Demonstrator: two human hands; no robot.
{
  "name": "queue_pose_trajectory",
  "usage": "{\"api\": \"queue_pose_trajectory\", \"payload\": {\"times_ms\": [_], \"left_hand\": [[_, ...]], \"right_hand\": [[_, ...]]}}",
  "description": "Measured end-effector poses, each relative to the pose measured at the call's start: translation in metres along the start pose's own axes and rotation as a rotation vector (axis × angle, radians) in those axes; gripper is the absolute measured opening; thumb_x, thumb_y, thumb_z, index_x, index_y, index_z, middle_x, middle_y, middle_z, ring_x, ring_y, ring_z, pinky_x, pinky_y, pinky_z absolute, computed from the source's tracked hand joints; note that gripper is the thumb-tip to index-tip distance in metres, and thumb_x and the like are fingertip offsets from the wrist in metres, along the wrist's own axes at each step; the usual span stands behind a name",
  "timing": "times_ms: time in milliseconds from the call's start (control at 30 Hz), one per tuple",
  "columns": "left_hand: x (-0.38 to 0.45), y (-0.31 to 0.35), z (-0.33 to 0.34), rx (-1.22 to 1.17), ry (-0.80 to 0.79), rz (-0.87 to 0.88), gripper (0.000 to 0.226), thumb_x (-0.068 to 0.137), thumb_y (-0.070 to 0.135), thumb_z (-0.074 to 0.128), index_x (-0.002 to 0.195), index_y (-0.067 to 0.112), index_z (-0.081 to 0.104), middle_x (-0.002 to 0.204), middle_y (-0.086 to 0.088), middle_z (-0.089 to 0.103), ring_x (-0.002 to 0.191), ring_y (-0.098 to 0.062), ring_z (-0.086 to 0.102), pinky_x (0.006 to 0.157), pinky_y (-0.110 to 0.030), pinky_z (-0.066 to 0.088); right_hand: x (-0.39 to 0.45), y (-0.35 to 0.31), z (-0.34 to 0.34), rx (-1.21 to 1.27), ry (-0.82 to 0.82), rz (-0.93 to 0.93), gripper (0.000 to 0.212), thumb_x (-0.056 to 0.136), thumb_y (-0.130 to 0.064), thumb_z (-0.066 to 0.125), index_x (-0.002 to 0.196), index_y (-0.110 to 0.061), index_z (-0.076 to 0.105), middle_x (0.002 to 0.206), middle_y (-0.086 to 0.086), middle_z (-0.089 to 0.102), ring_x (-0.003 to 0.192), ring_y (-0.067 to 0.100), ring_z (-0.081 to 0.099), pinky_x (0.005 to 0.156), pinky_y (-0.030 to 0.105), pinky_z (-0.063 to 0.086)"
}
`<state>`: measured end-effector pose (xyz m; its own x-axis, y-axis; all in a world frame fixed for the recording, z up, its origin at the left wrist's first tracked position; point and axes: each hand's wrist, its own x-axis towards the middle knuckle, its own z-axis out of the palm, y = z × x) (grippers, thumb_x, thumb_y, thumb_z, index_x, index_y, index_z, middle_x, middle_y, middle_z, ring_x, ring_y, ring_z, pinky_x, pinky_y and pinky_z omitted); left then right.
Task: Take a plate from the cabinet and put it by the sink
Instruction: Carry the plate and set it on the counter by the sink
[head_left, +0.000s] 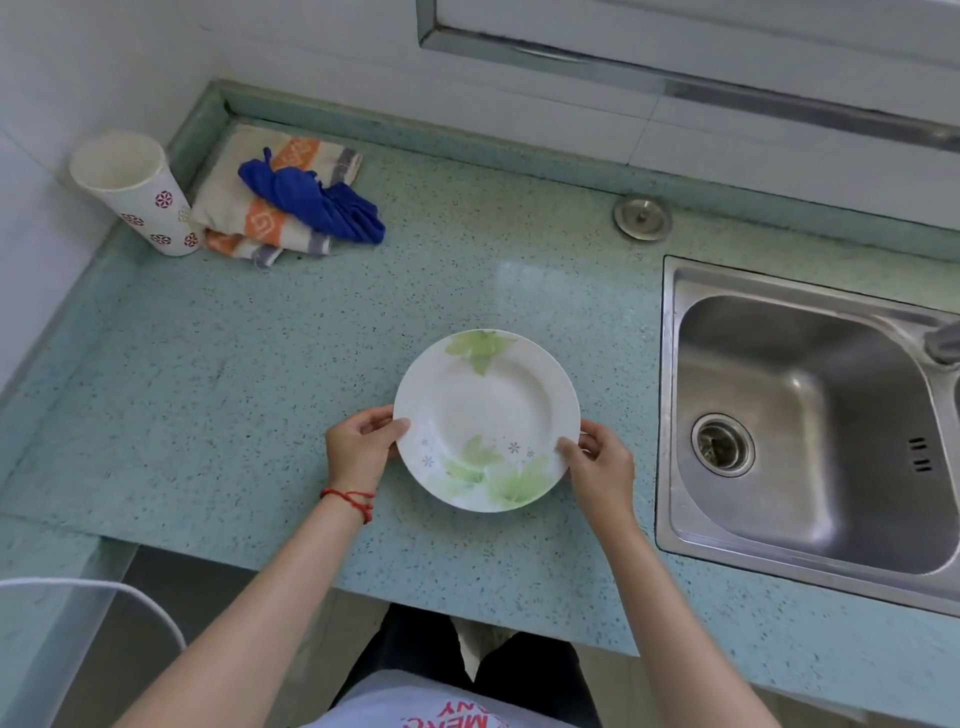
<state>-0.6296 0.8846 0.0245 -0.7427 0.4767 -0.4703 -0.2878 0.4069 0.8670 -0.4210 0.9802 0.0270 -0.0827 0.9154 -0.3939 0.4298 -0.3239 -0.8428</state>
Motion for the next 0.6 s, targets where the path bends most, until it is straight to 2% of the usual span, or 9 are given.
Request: {"api": "queue_pose_trajectory", "payload": {"times_ms": [100,200,333,433,533,600], "left_hand": [[0.005,0.001,0.001,0.005,0.000,-0.001,0.027,0.073,-0.005,0.066,0.100,-0.008,0.064,0.076,-0.001,0.063,0.068,-0.019,0.060,0.067,-0.030,0.057],[0.008,0.004,0.003,-0.004,0.000,0.011,0.027,0.074,-0.006,0.065,0.101,-0.007,0.063,0.076,-0.002,0.063,0.065,-0.014,0.059,0.057,-0.017,0.055],[0.014,0.010,0.008,-0.026,0.003,0.004,0.027,0.074,-0.006,0.065,0.101,-0.006,0.063,0.075,-0.001,0.062,0.050,-0.002,0.062,0.049,-0.010,0.052],[0.019,0.015,0.010,-0.037,0.000,0.004,0.029,0.075,-0.007,0.064,0.104,-0.009,0.062,0.077,-0.002,0.062,0.061,-0.011,0.059,0.047,-0.010,0.051],[0.023,0.019,0.013,-0.062,0.007,0.005,0.030,0.075,-0.007,0.063,0.105,-0.010,0.061,0.093,-0.014,0.063,0.065,-0.013,0.057,0.048,-0.010,0.051],[0.026,0.021,0.014,-0.072,0.007,0.006,0.030,0.075,-0.008,0.063,0.106,-0.010,0.060,0.097,-0.015,0.061,0.065,-0.012,0.057,0.048,-0.009,0.051]], "right_hand": [[0.003,-0.002,0.001,0.006,-0.008,0.016,0.028,0.083,-0.004,0.060,0.110,-0.007,0.060,0.083,-0.001,0.063,0.082,0.020,0.062,0.078,0.037,0.055],[0.008,-0.006,0.003,0.014,-0.014,0.026,0.030,0.083,-0.004,0.059,0.112,-0.008,0.059,0.089,0.005,0.064,0.087,0.025,0.063,0.081,0.040,0.055],[0.016,-0.015,0.006,0.005,-0.011,0.010,0.029,0.083,-0.004,0.059,0.112,-0.007,0.059,0.086,0.002,0.062,0.084,0.021,0.062,0.078,0.038,0.055],[0.022,-0.019,0.008,0.000,-0.014,0.004,0.029,0.083,-0.004,0.059,0.112,-0.007,0.058,0.089,0.004,0.062,0.083,0.018,0.060,0.071,0.027,0.051],[0.027,-0.022,0.011,0.003,-0.014,0.009,0.030,0.083,-0.005,0.059,0.113,-0.007,0.058,0.092,0.007,0.065,0.085,0.020,0.062,0.076,0.033,0.053],[0.030,-0.023,0.013,0.000,-0.014,0.005,0.031,0.084,-0.005,0.059,0.114,-0.007,0.058,0.094,0.008,0.065,0.086,0.020,0.062,0.076,0.032,0.052]]}}
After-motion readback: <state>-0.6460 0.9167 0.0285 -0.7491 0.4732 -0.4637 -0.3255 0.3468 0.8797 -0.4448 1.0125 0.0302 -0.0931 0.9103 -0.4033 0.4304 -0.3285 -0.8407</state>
